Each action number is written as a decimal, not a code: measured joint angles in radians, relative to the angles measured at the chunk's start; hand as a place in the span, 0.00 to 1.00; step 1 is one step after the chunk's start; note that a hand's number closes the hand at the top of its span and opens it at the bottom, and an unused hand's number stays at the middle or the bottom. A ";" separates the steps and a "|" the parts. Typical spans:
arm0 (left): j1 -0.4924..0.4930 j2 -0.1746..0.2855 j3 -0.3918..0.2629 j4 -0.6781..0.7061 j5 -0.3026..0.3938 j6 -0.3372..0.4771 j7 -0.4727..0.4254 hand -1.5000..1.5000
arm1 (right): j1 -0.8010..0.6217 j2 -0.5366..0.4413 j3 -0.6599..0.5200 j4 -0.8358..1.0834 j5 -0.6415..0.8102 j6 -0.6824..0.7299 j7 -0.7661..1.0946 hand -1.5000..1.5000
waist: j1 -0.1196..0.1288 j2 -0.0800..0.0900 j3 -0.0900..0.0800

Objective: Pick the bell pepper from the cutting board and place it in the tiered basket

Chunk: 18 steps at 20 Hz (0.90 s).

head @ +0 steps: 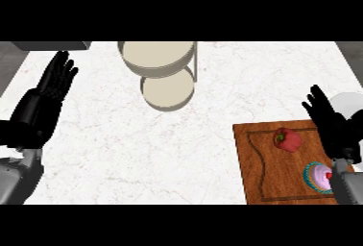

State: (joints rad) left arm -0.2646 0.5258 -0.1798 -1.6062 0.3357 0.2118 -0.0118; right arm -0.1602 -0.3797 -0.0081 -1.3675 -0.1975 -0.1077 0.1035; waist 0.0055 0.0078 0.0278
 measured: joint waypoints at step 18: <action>0.272 -0.192 -0.150 0.206 -0.106 0.161 0.003 0.50 | -0.243 -0.129 -0.334 0.475 -0.516 0.713 -0.246 0.00 | 0.038 0.013 -0.021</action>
State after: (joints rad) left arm 0.0073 0.3334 -0.3302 -1.4001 0.2295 0.3733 -0.0088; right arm -0.4033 -0.5084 -0.3417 -0.8920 -0.7132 0.6048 -0.1423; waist 0.0434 0.0209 0.0072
